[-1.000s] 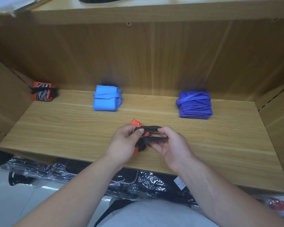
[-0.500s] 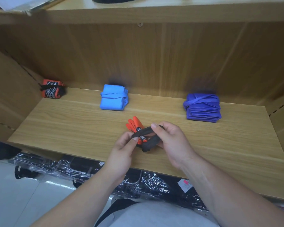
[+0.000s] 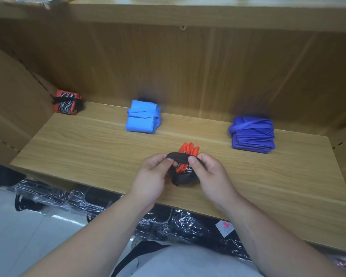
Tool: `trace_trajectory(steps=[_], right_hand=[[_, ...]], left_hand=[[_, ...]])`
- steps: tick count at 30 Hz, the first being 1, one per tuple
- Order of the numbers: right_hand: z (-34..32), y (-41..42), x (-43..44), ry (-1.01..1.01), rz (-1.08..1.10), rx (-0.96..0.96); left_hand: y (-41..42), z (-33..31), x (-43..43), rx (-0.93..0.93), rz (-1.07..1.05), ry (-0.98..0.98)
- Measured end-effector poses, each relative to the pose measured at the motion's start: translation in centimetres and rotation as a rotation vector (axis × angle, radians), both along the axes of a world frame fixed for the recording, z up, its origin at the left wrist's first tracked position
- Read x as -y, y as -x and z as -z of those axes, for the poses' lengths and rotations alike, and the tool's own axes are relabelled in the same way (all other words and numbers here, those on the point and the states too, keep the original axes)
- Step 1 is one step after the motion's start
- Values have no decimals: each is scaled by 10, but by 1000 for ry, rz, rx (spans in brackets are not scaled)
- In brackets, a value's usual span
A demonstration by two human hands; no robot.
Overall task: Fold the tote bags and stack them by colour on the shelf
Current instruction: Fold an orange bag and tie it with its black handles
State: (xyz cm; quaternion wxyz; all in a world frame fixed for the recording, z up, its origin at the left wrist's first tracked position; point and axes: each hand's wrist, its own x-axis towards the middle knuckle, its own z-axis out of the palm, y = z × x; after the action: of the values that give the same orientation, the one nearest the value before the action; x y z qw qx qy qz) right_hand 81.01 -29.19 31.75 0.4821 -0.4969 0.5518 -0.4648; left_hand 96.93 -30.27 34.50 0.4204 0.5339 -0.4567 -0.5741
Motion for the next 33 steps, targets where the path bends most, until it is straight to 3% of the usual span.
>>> trace_trajectory(steps=[7, 15, 24, 29, 33], right_hand=[[7, 0, 7, 133, 97, -147], [3, -8, 1, 164, 153, -104], [-3, -27, -2, 154, 176, 45], [-11, -28, -2, 129, 162, 131], [-21, -26, 0, 43, 211, 337]], left_hand=[[10, 6, 7, 92, 25, 24], [15, 6, -5, 179, -84, 109], [24, -17, -8, -104, -241, -177], [24, -21, -13, -127, -308, -96], [34, -24, -22, -86, -335, 17]])
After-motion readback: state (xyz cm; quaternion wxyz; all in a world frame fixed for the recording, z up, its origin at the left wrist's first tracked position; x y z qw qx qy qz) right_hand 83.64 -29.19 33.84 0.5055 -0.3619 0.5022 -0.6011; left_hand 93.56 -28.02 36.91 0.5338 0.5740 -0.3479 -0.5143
